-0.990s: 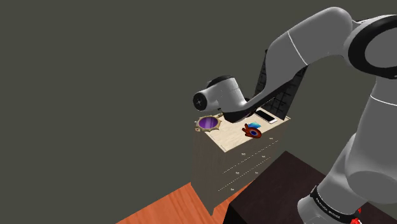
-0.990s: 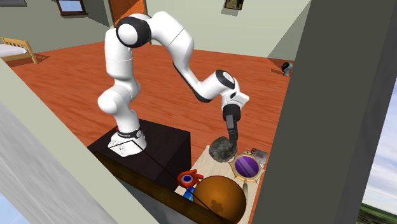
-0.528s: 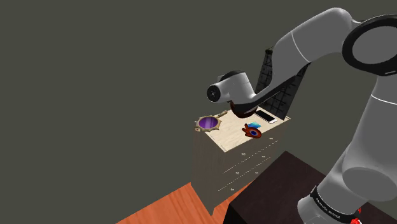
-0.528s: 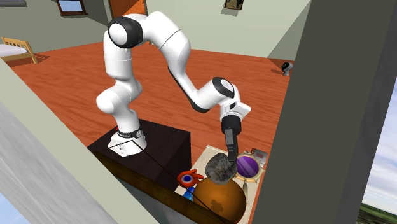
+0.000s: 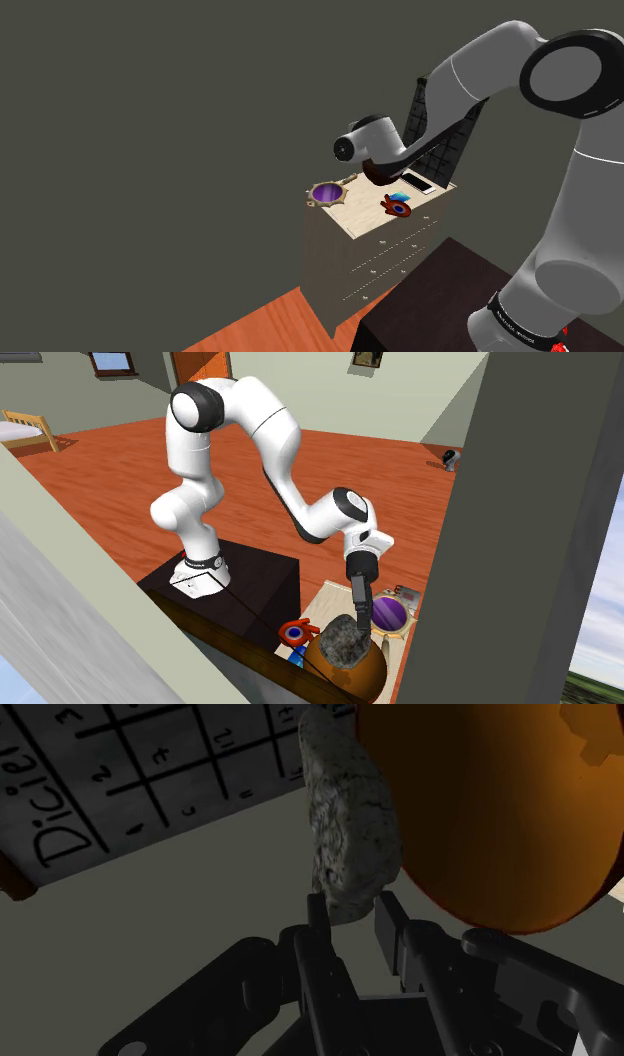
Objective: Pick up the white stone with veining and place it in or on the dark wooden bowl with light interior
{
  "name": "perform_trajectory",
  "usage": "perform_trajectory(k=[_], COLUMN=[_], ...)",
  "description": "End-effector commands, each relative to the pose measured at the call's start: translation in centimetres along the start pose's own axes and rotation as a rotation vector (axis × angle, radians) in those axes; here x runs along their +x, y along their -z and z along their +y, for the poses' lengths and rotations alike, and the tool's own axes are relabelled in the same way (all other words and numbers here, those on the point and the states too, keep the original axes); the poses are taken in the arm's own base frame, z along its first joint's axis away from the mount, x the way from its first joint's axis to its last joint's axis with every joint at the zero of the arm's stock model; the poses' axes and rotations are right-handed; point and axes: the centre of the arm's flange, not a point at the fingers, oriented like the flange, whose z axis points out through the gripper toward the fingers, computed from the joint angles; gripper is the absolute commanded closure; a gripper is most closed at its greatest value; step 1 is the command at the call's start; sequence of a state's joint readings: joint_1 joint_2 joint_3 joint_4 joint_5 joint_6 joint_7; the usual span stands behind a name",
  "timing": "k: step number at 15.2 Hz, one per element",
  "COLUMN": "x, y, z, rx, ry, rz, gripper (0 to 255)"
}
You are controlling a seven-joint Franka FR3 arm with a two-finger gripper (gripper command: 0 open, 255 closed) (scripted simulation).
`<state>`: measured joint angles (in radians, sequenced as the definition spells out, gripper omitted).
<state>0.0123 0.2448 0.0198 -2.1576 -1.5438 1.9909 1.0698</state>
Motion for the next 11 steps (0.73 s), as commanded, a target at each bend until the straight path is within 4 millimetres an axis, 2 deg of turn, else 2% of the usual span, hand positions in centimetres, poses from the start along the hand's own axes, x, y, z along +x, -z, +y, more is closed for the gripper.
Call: perform_trajectory(k=[1, 9, 11], x=[-0.4, -1.5, -1.6], y=[-0.4, -1.8, -1.9], z=[-1.0, -4.9, -5.1], rx=[0.000, 0.000, 0.000], ry=[0.000, 0.000, 0.000], rz=[0.001, 0.001, 0.001], gripper=[255, 255, 255])
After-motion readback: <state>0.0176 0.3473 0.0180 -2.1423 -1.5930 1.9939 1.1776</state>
